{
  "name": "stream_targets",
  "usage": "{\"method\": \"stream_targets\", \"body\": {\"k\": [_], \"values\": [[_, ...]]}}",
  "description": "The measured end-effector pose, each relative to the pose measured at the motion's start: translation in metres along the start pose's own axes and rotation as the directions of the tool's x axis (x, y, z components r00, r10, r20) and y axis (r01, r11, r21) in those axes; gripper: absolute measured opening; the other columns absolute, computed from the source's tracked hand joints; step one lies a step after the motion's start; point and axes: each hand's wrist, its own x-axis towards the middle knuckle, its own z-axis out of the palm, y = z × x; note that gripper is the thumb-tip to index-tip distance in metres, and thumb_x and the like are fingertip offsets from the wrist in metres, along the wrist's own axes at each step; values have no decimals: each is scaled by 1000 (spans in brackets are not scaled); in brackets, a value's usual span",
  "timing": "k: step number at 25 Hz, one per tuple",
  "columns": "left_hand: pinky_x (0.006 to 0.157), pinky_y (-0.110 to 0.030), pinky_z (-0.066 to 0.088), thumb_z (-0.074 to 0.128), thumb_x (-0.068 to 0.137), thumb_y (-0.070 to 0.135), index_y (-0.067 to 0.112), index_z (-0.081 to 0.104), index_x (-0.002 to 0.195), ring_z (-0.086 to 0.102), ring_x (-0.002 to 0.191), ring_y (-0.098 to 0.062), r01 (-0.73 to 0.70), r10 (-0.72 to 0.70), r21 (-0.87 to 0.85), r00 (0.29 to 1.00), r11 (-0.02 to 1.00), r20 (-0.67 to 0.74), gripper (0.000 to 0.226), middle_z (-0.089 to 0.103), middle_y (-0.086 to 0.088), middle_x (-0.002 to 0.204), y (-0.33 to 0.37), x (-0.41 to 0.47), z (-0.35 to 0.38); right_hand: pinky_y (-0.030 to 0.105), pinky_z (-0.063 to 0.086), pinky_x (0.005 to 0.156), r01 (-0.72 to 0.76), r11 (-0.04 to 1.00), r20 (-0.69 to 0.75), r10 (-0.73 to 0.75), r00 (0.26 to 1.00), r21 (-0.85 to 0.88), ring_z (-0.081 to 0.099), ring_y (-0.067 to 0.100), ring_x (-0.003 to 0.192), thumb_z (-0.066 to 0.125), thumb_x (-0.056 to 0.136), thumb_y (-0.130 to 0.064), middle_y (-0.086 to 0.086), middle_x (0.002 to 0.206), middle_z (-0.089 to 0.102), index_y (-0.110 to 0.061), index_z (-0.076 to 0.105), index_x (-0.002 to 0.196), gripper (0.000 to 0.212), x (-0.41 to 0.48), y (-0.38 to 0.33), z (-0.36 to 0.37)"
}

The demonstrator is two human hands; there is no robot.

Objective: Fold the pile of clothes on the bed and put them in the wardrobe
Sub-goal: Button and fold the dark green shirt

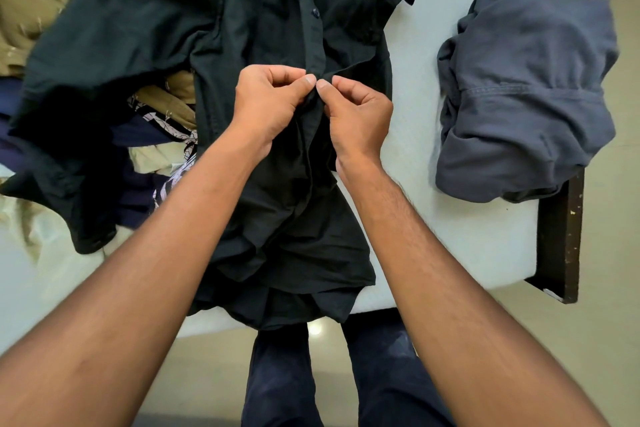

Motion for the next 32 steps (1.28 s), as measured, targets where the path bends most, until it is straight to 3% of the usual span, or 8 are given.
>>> {"method": "stream_targets", "body": {"k": [7,10,13,17,21,26,29,32], "values": [[68,-14,53,78,87,20,31,72,75,68,70,4,-61,63,31,996,998,-58,17,73,13,71,-2,-2,2,39,60,95,-60,988,99,47,994,139,74,19,104,75,87,2,11,111,77,-4,74,116,30,-5,4,-2],[74,-17,56,78,87,19,29,73,77,71,76,0,-78,79,15,995,997,-58,15,74,11,75,-5,-2,2,31,61,90,-55,982,146,28,989,183,74,22,103,66,89,11,15,112,76,1,72,117,30,-5,5,-7],[68,-13,53,77,88,18,24,73,83,68,70,5,-72,73,20,997,997,-26,9,73,11,76,-4,-3,2,28,61,86,-60,978,172,25,985,202,76,20,99,70,89,9,13,108,77,3,72,116,27,-4,6,-12],[57,-8,46,75,90,12,18,72,80,62,55,7,-11,12,-54,1000,998,10,12,67,15,56,-1,-2,2,33,62,87,-71,973,199,26,980,221,77,22,94,77,84,8,11,99,78,3,75,109,26,1,5,-10],[57,-15,49,73,91,14,17,73,77,62,55,1,66,-62,-84,997,994,51,14,67,10,57,-4,8,1,45,60,94,-105,965,214,53,975,241,76,28,97,80,81,6,15,99,78,-1,76,105,25,7,10,-5],[50,-15,43,72,92,16,15,69,85,49,54,-5,246,-218,-106,950,964,226,7,55,0,68,-11,20,-6,36,60,93,-17,990,199,-12,980,140,76,20,96,81,81,2,11,101,78,0,76,110,29,5,21,-6],[50,-16,47,80,84,13,16,68,81,58,54,-5,242,-218,-147,962,959,167,13,65,2,65,-12,22,-5,31,61,90,8,994,178,-28,984,112,76,17,94,81,81,2,11,101,78,1,76,110,29,10,23,-6],[58,-22,53,83,81,12,13,71,77,63,57,-7,52,-51,-81,999,995,8,13,70,1,67,-19,21,2,23,59,84,18,997,133,-27,991,72,76,11,90,81,82,2,9,100,78,1,76,111,29,11,25,-1]]}}
